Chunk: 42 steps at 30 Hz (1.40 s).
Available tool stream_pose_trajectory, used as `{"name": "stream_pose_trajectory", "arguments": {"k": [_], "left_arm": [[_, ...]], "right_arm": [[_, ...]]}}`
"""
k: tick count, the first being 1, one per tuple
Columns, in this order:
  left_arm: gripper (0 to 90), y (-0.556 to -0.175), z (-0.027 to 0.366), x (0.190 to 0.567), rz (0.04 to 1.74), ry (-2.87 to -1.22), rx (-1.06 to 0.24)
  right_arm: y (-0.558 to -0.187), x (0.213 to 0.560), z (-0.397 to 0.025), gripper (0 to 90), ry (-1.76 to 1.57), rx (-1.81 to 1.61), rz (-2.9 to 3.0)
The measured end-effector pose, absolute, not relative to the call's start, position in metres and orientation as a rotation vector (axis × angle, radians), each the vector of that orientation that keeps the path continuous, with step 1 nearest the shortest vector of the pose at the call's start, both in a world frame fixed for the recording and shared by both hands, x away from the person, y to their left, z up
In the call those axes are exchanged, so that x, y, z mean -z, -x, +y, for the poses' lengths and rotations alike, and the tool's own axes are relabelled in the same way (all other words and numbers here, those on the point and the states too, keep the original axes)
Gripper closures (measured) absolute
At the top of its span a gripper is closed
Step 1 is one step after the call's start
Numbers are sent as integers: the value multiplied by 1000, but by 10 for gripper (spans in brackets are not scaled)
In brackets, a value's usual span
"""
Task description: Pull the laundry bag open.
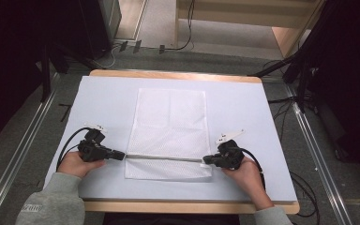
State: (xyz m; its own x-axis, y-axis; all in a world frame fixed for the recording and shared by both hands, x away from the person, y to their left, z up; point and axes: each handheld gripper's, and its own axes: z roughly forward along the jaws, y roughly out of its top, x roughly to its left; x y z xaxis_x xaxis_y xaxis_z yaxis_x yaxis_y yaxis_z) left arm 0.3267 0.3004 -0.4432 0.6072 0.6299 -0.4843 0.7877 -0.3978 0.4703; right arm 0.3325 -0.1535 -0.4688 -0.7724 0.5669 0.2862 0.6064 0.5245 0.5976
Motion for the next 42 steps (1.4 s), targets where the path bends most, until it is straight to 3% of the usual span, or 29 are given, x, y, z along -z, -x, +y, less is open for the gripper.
{"name": "stream_pose_trajectory", "arguments": {"k": [2, 3, 4, 8, 12, 20, 42], "left_arm": [[830, -322, 300, 442, 1097, -2166, 260], [727, -321, 301, 441, 1082, -2169, 223], [680, -322, 303, 440, 1076, -2156, 199], [597, -321, 309, 436, 1080, -2134, 60], [457, -323, 316, 433, 1114, -2113, -51], [387, -330, 331, 433, 1179, -2093, -136], [348, -334, 348, 437, 1274, -2055, -190]], "right_arm": [[-334, 468, -153, 841, 1019, 1089, -2680], [-336, 466, -153, 807, 1018, 1099, -2655], [-336, 464, -153, 795, 1013, 1113, -2652], [-338, 458, -155, 731, 1015, 1171, -2659], [-342, 453, -167, 597, 1068, 1253, -2667], [-350, 454, -184, 476, 1185, 1307, -2666], [-365, 463, -227, 337, 1465, 1299, -2640]]}}
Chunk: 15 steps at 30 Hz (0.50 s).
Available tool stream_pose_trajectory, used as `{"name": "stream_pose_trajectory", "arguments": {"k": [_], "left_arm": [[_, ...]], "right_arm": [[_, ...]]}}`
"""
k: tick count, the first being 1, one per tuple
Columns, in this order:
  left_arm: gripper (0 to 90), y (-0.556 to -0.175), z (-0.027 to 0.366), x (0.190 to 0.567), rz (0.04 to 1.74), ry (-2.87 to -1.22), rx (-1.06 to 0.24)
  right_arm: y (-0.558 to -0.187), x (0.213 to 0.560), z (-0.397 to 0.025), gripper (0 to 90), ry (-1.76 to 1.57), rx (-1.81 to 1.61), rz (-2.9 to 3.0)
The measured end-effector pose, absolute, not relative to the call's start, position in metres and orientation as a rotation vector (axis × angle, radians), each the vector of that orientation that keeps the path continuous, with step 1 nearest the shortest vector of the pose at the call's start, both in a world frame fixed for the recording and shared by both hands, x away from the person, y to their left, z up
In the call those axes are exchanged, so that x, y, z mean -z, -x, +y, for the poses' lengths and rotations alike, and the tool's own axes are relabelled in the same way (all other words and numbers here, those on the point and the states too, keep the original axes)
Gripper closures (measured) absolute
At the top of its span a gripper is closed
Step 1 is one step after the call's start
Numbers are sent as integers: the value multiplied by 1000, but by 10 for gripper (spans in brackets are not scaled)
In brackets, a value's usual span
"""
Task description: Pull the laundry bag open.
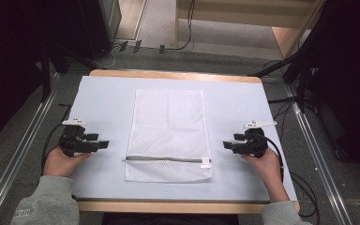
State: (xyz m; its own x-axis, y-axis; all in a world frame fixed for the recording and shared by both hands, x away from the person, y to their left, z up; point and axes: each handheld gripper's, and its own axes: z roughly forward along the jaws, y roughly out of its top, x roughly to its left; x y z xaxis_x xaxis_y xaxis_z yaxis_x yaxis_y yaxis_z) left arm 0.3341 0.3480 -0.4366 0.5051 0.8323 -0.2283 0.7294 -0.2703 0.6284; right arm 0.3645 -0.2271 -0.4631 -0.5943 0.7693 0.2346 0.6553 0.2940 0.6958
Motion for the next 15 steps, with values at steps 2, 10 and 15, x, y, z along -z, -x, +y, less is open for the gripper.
{"name": "stream_pose_trajectory", "arguments": {"k": [2, 10, 15], "left_arm": [[346, -334, 348, 437, 1273, -2058, -187], [330, -335, 348, 438, 1278, -2068, -182], [306, -336, 348, 439, 1283, -2067, -188]], "right_arm": [[-365, 463, -227, 334, -1335, -1181, 2409], [-365, 465, -228, 328, -1345, -1173, 2405], [-366, 466, -229, 315, -1350, -1160, 2401]]}}
